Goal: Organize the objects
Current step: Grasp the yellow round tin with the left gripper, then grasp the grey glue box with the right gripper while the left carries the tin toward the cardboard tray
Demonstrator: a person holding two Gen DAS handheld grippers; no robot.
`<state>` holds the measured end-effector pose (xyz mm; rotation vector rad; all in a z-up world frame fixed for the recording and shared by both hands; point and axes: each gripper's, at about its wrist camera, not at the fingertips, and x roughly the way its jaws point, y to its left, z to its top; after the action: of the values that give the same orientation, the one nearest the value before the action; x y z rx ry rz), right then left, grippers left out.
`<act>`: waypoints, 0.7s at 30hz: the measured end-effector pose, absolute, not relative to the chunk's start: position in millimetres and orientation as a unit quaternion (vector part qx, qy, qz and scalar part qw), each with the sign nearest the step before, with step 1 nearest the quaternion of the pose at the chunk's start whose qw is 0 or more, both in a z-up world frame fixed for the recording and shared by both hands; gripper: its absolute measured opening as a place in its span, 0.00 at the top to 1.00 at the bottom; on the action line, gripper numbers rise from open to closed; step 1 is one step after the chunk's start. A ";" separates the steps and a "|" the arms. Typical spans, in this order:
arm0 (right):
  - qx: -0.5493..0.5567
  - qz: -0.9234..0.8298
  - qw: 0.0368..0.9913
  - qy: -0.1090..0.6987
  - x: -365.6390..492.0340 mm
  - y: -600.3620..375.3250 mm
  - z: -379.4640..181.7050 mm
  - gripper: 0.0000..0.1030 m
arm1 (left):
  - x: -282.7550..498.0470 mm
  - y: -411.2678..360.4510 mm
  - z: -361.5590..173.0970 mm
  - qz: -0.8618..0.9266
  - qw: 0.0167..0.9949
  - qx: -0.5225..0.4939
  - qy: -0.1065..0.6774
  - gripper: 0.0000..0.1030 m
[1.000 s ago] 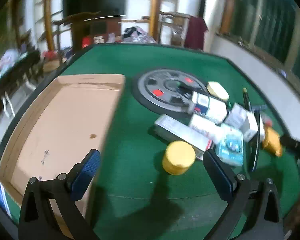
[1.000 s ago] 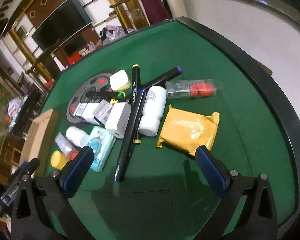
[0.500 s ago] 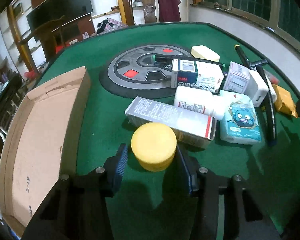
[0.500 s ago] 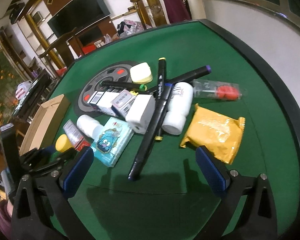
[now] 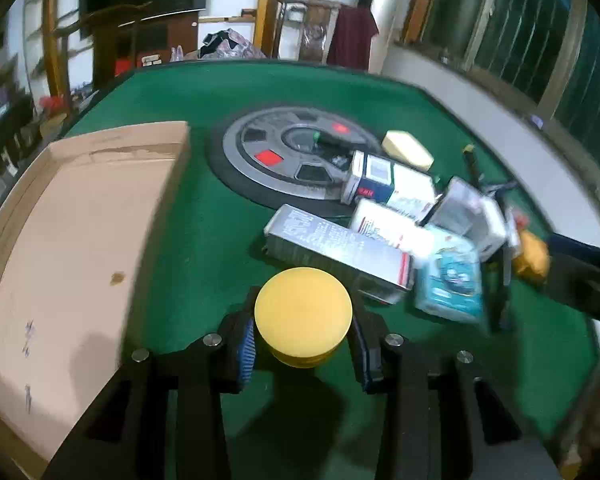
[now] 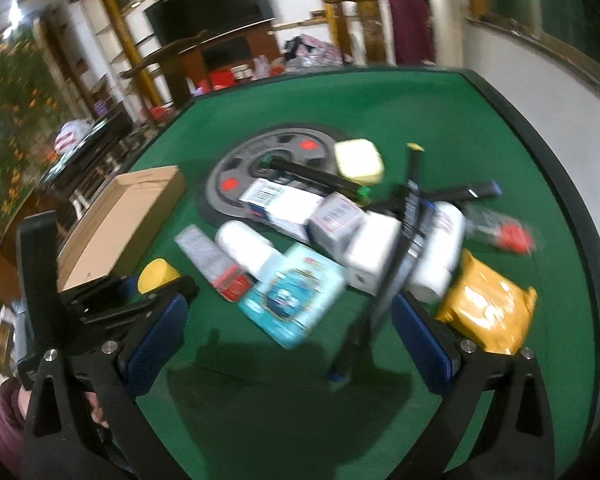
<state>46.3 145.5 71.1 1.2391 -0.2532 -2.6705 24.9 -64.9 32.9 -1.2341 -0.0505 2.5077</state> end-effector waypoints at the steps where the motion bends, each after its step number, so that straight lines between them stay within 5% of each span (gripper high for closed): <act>1: 0.417 -0.900 0.101 -0.077 43.3 139.6 73.6 0.00 | 30.7 -72.6 38.0 0.886 0.172 -0.431 -0.027 0.67; 8: 0.432 -0.883 0.174 0.065 -12.8 50.2 73.8 0.02 | 77.7 -142.3 77.8 0.901 0.175 -0.386 -0.096 0.67; 11: 0.454 -0.862 0.195 0.116 -41.5 15.4 56.6 0.11 | 85.6 -164.7 86.5 0.906 0.165 -0.376 -0.104 0.66; 21: 0.540 -0.810 0.179 0.143 -68.2 5.1 4.6 0.68 | 92.5 -198.5 88.6 0.915 0.150 -0.357 -0.111 0.66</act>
<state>-68.2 5.1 4.6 1.5264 0.4045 -2.2888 92.5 -198.5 88.6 -1.0248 -0.3195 2.6289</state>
